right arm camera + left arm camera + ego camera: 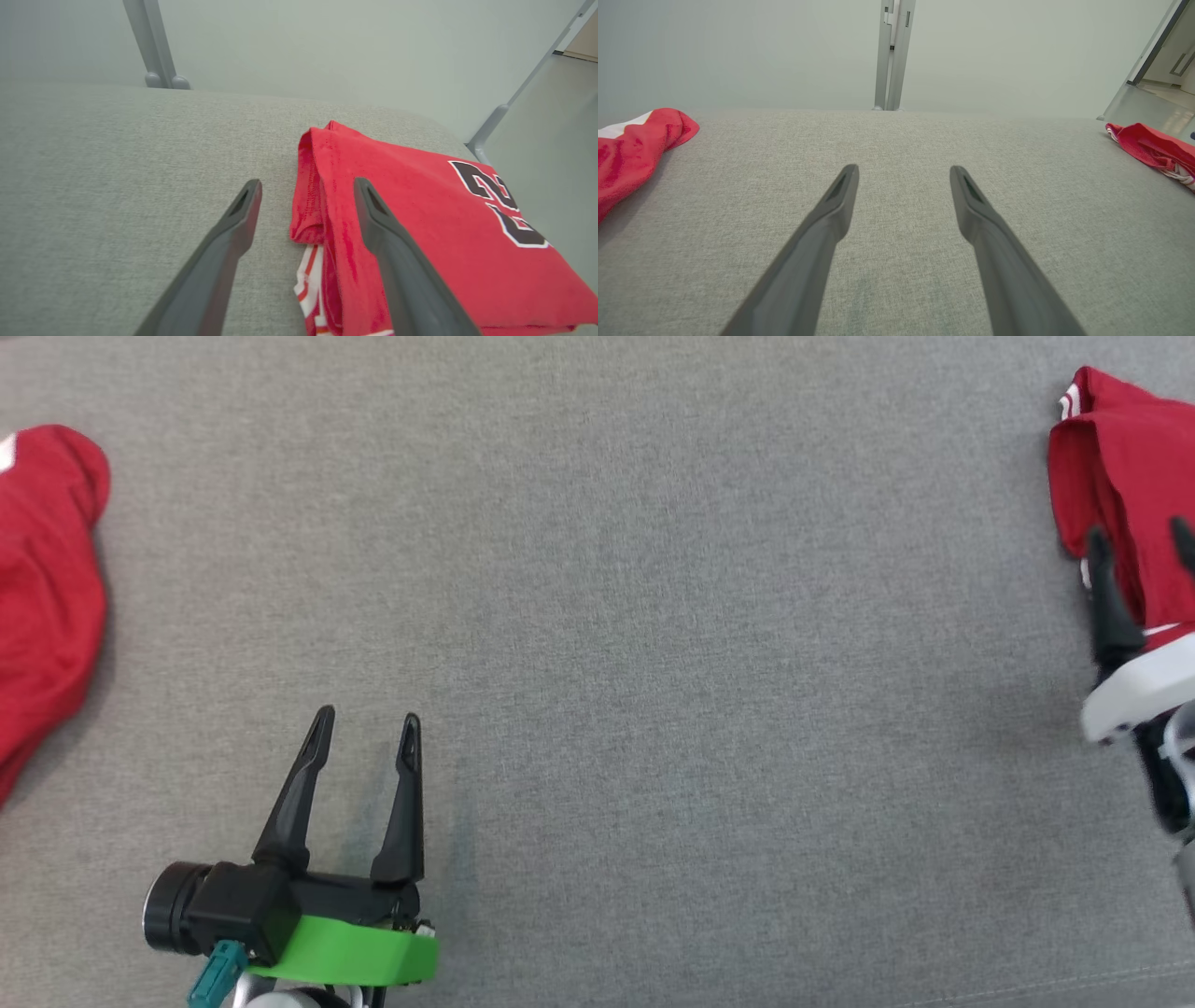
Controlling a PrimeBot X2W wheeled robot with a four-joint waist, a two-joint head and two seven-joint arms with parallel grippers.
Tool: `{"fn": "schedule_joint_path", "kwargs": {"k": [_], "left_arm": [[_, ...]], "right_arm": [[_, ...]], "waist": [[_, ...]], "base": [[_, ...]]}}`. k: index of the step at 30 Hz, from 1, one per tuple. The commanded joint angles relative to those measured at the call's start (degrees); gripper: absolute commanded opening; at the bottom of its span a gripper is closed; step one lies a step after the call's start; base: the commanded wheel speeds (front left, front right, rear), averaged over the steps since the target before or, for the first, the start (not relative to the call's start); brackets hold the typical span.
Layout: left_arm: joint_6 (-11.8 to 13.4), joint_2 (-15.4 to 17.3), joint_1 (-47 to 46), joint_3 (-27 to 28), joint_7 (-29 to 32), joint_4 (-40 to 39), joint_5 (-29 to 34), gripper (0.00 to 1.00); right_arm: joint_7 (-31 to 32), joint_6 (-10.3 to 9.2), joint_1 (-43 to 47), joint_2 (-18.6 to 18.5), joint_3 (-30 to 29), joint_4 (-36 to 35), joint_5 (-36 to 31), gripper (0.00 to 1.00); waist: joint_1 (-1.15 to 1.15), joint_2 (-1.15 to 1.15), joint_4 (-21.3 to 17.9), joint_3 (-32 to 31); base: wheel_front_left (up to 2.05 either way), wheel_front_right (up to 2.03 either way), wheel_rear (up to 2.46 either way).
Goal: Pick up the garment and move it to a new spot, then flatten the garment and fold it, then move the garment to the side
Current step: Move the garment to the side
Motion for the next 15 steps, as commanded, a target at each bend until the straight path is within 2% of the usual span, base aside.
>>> {"fn": "schedule_joint_path", "kwargs": {"k": [1, 7, 15], "left_arm": [[0.25, -0.05, 1.37, 0.54, -0.16, 1.07, -0.25, 1.0], [1.24, -0.23, 3.69, 2.72, -0.17, 4.06, -0.31, 1.0], [3.36, -0.28, 7.78, 4.39, -0.17, 4.6, -2.08, 1.0]], "right_arm": [[-1.78, -0.1, 2.17, 1.15, 1.22, -0.61, -0.46, 1.0], [-6.11, -0.09, 9.09, 7.66, 5.36, -1.9, -1.77, 1.0], [-6.1, -0.1, 19.09, 14.29, 4.77, -13.01, -2.44, 1.0]], "waist": [[0.0, 0.0, 3.51, -9.97], [0.0, 0.0, 2.82, -17.1], [0.0, 0.0, 1.47, -23.6]], "base": [[0.0, 0.0, 0.0], [0.0, 0.0, 0.0], [0.0, 0.0, 0.0]]}}
